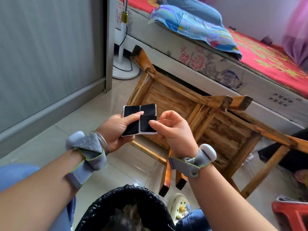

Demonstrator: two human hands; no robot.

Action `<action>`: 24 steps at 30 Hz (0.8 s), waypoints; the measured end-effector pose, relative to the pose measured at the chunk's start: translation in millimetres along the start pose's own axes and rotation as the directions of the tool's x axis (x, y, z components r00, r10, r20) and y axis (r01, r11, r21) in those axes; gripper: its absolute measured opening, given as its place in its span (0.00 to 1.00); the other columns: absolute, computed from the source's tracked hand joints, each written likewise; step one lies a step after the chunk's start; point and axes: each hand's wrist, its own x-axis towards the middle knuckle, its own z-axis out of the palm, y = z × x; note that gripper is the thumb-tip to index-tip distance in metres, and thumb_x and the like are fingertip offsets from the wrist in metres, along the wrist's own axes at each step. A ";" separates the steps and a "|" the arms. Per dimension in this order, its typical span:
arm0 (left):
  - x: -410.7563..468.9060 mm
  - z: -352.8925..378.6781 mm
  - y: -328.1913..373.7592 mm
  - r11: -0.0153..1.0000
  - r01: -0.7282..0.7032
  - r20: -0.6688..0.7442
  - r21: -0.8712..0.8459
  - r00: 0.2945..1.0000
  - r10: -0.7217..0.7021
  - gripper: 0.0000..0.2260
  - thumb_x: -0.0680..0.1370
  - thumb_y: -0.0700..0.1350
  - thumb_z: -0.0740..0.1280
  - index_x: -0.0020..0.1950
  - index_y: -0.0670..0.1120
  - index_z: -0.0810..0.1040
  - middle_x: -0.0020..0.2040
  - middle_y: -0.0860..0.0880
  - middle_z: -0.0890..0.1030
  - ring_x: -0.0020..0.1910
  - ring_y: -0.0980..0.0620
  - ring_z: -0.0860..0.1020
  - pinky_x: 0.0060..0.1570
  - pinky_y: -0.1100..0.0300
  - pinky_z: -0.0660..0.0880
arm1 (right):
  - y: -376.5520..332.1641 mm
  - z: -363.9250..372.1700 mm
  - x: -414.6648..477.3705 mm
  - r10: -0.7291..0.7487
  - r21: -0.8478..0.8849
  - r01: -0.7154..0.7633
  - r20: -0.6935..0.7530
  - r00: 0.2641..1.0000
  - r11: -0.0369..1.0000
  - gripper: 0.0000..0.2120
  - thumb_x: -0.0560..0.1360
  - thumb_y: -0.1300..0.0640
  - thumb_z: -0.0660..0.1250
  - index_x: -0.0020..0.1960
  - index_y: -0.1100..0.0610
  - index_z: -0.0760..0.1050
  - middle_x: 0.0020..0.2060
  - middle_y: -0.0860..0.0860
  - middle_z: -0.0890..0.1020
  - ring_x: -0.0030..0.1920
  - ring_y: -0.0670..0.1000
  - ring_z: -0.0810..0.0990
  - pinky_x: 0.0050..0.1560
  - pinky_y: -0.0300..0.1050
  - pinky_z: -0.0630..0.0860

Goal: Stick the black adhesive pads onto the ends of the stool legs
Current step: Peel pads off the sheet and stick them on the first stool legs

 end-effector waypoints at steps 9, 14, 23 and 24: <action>1.8 -2.4 -3.1 0.996 -0.049 -0.082 -0.069 0.996 0.043 0.09 0.72 0.46 0.70 0.49 0.44 0.79 0.32 0.50 0.84 0.30 0.55 0.82 0.24 0.66 0.74 | 0.2 4.2 1.7 -0.236 -0.380 0.223 0.014 0.972 0.897 0.10 0.71 0.60 0.72 0.51 0.52 0.81 0.38 0.58 0.82 0.40 0.58 0.79 0.46 0.53 0.79; 11.1 -4.4 -5.7 0.981 -0.194 -0.234 0.030 0.952 0.196 0.05 0.70 0.44 0.72 0.43 0.44 0.81 0.32 0.50 0.84 0.31 0.54 0.82 0.27 0.63 0.77 | 3.3 10.0 5.6 -0.259 -0.386 0.212 -0.074 0.963 0.898 0.05 0.69 0.63 0.73 0.43 0.54 0.82 0.46 0.55 0.82 0.46 0.55 0.80 0.51 0.52 0.79; 20.5 -22.8 32.5 0.915 -0.339 -0.526 0.218 0.749 0.403 0.08 0.67 0.48 0.75 0.34 0.45 0.79 0.34 0.47 0.81 0.36 0.47 0.81 0.43 0.54 0.79 | 5.9 0.5 16.3 -0.233 -0.154 0.201 -0.231 0.945 0.967 0.05 0.70 0.60 0.73 0.45 0.53 0.81 0.40 0.52 0.86 0.41 0.51 0.84 0.36 0.37 0.79; 21.4 -27.4 42.4 0.921 -0.350 -0.548 0.169 0.744 0.383 0.09 0.68 0.47 0.75 0.34 0.45 0.78 0.36 0.45 0.81 0.37 0.44 0.82 0.44 0.50 0.80 | 5.1 0.4 21.7 -0.222 -0.163 0.185 -0.250 0.943 0.969 0.06 0.70 0.60 0.73 0.46 0.53 0.81 0.40 0.52 0.86 0.42 0.51 0.84 0.36 0.37 0.79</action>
